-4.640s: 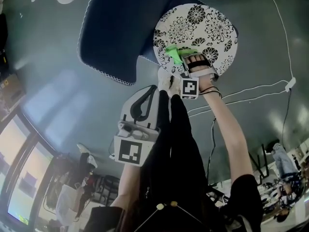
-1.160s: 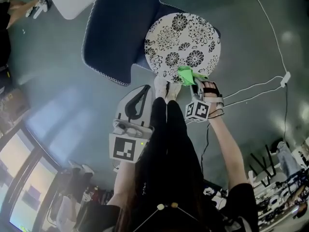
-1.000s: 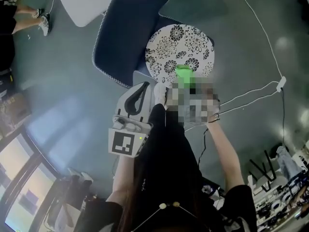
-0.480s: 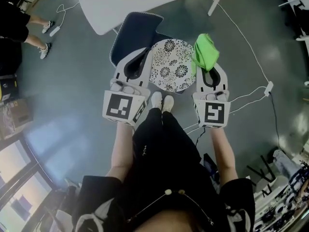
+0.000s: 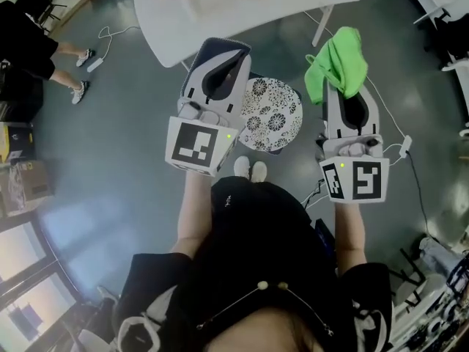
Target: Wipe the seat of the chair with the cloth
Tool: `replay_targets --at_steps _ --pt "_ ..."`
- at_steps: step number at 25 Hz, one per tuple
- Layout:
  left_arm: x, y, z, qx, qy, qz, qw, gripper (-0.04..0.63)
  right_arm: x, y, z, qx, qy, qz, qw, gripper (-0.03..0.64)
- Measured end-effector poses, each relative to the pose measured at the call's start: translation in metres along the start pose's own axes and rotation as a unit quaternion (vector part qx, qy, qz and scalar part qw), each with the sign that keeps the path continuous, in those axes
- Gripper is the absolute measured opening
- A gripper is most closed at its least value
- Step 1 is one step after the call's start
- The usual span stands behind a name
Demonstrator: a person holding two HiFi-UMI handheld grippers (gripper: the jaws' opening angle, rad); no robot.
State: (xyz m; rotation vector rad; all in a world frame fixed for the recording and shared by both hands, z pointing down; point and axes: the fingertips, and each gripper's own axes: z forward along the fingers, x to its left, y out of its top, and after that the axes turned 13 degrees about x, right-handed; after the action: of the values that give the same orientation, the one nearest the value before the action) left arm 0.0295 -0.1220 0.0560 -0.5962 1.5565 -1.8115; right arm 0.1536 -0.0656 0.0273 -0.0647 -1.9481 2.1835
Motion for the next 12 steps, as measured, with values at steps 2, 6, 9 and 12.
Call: replay_targets --at_steps 2,6,9,12 --pt "-0.002 0.013 -0.002 -0.011 0.002 0.013 0.9998 0.005 -0.002 0.008 -0.004 -0.004 -0.006 -0.009 1.000 0.049" --pt "-0.002 0.030 -0.008 -0.026 0.003 0.027 0.9993 0.005 -0.004 0.017 -0.009 -0.008 -0.017 -0.017 1.000 0.049" --pt "-0.001 0.035 -0.010 -0.033 0.004 0.031 0.9989 0.006 -0.008 0.017 -0.010 -0.009 -0.028 -0.015 0.999 0.049" --pt "-0.004 0.037 -0.010 -0.037 0.003 0.037 0.9986 0.005 -0.012 0.018 -0.014 -0.011 -0.033 -0.012 0.999 0.049"
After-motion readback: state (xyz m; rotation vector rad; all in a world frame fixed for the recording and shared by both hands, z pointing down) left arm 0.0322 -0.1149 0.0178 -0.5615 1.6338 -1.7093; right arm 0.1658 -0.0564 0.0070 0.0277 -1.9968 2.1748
